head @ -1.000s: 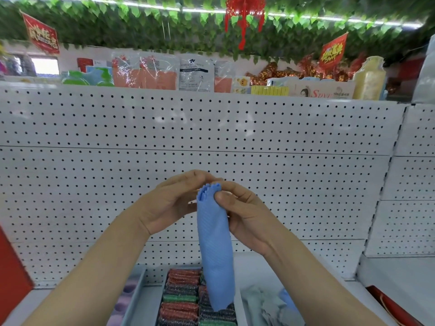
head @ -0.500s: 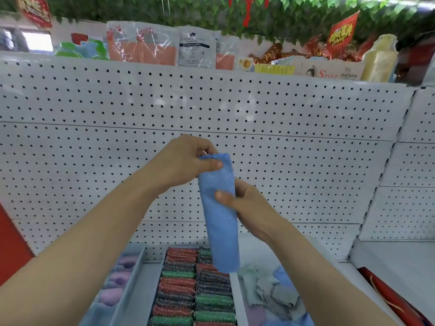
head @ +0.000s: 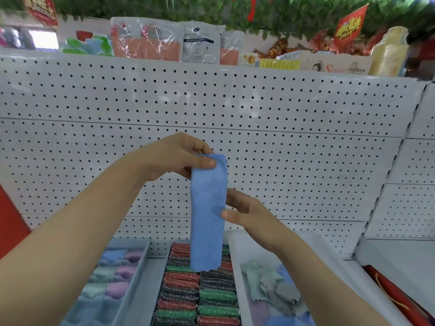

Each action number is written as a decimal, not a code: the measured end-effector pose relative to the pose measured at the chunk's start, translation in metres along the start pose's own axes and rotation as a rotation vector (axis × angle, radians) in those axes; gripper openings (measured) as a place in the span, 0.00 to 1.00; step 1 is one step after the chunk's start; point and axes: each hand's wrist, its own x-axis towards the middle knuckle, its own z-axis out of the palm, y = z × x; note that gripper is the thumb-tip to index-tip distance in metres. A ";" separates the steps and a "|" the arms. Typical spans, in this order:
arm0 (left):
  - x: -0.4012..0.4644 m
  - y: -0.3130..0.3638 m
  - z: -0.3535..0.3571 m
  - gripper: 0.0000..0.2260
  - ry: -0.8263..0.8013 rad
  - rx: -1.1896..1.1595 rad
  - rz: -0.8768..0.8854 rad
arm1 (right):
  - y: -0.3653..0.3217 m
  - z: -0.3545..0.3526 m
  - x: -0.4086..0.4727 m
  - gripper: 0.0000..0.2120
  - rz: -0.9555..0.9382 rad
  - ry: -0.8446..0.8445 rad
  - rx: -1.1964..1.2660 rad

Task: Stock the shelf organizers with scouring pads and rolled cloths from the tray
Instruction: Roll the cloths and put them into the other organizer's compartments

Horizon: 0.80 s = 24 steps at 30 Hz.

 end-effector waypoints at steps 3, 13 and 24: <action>0.002 -0.007 -0.002 0.06 -0.019 -0.030 -0.012 | 0.001 0.012 0.009 0.15 0.060 -0.074 0.038; -0.004 -0.051 -0.019 0.15 -0.006 -0.244 -0.177 | -0.035 0.020 -0.002 0.08 -0.152 -0.072 -0.166; -0.006 -0.085 0.043 0.10 -0.183 -0.866 -0.362 | -0.076 0.019 0.008 0.05 -0.278 0.151 0.186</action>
